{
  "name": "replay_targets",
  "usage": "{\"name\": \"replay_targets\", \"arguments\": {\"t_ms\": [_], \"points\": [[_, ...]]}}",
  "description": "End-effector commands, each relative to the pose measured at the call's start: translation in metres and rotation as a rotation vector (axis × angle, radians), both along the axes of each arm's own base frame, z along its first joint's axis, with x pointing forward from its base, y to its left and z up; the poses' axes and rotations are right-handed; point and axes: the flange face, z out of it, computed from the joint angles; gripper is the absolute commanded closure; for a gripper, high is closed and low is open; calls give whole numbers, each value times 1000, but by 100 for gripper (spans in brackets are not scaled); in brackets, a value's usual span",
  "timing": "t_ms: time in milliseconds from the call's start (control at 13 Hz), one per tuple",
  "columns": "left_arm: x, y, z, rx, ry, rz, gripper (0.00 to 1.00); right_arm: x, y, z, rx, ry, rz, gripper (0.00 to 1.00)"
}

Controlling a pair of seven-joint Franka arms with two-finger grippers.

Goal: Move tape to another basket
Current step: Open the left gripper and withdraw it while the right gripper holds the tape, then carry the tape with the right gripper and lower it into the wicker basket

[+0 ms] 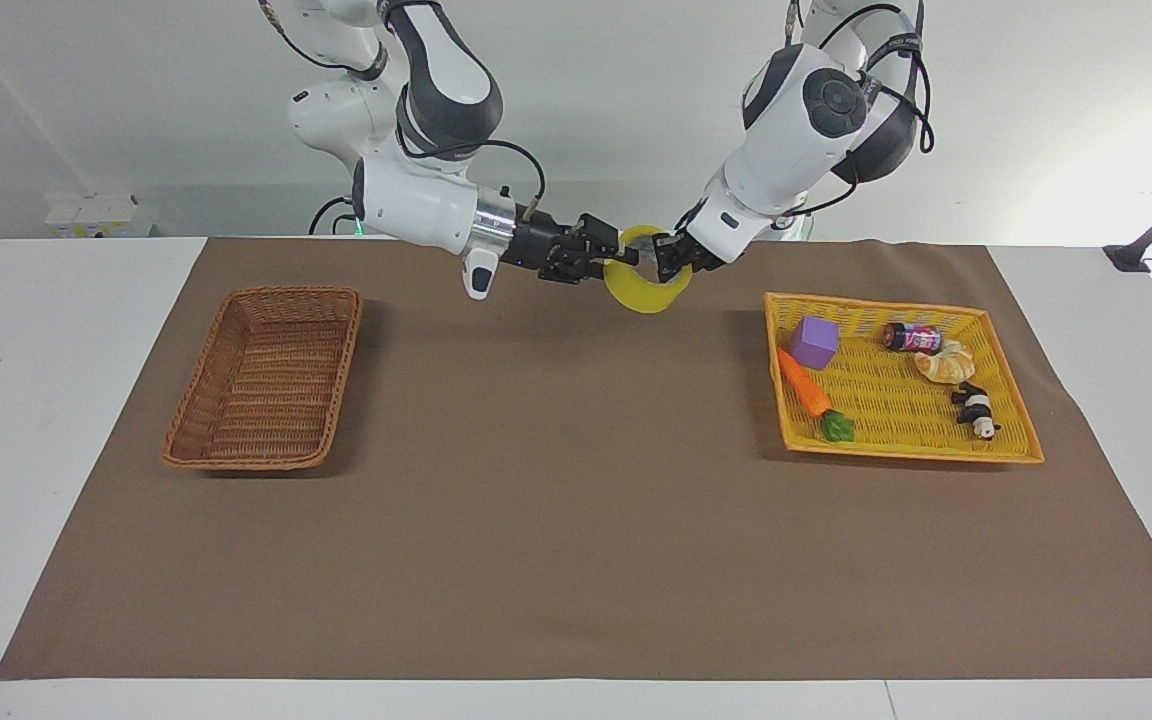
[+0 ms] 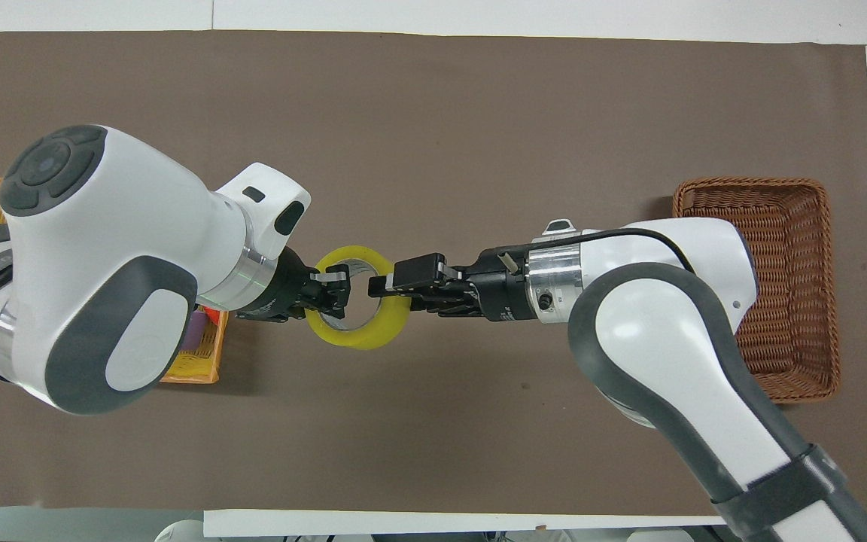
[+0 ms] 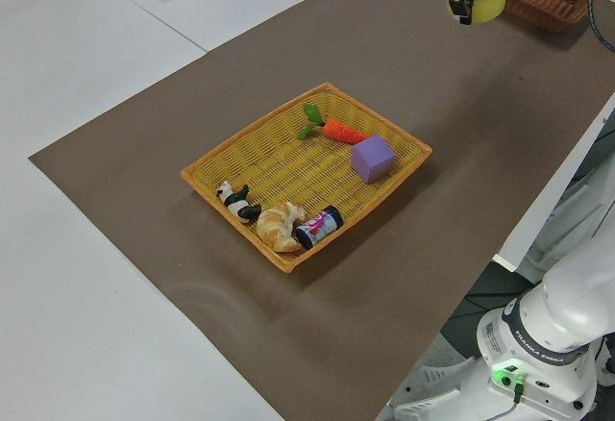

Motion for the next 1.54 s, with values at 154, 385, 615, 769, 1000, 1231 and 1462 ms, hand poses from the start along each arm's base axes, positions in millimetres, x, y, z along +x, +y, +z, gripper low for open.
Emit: {"name": "replay_targets", "arguments": {"t_ms": [154, 385, 615, 769, 1000, 1231, 1462], "points": [[-6, 6, 8, -11, 3, 17, 39, 4, -10, 3, 23, -6, -17, 100], [-3, 19, 35, -10, -7, 16, 0, 4, -11, 3, 23, -14, -13, 100], [36, 111, 91, 32, -20, 93, 0, 5, -11, 4, 27, -11, -8, 100], [53, 171, 89, 121, -74, 22, 0, 7, -15, 4, 23, -24, -4, 100], [71, 272, 85, 225, -120, -110, 0, 23, -57, 4, 24, -44, 11, 100], [74, 366, 84, 209, -150, -110, 0, 53, -157, 7, -80, -87, 61, 100], [74, 384, 83, 215, -161, -68, 0, 62, -291, 0, -116, -111, 109, 100]]}}
